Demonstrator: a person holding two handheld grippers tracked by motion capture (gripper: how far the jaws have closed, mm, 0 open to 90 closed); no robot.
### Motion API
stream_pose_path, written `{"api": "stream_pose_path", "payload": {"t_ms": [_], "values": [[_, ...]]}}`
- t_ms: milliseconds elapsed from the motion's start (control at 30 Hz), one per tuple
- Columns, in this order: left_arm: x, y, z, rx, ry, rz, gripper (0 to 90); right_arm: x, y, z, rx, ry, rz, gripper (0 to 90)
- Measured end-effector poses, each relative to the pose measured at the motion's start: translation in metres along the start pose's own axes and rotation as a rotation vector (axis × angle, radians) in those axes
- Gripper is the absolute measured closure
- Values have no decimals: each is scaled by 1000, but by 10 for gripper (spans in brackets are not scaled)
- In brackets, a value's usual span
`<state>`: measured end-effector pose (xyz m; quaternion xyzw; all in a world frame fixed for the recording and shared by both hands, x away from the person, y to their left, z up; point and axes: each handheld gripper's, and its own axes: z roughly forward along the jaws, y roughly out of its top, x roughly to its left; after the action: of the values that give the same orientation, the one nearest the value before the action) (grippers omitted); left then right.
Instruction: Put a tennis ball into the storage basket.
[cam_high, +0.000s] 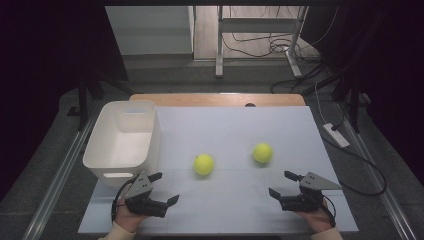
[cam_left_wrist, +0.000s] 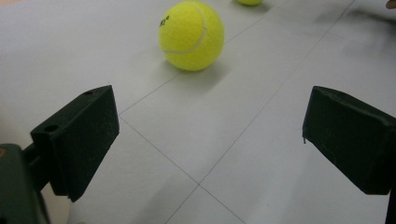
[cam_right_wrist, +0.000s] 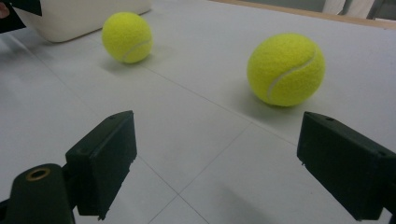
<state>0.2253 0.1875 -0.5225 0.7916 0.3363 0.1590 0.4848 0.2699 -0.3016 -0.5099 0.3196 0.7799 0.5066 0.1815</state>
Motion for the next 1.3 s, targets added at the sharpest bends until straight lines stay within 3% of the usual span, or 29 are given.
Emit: {"api": "stream_pose_path", "payload": {"t_ms": [1300], "values": [[-2,6,0,-3,15,-10,45,2,-1,1,10,1,-16,122]]}}
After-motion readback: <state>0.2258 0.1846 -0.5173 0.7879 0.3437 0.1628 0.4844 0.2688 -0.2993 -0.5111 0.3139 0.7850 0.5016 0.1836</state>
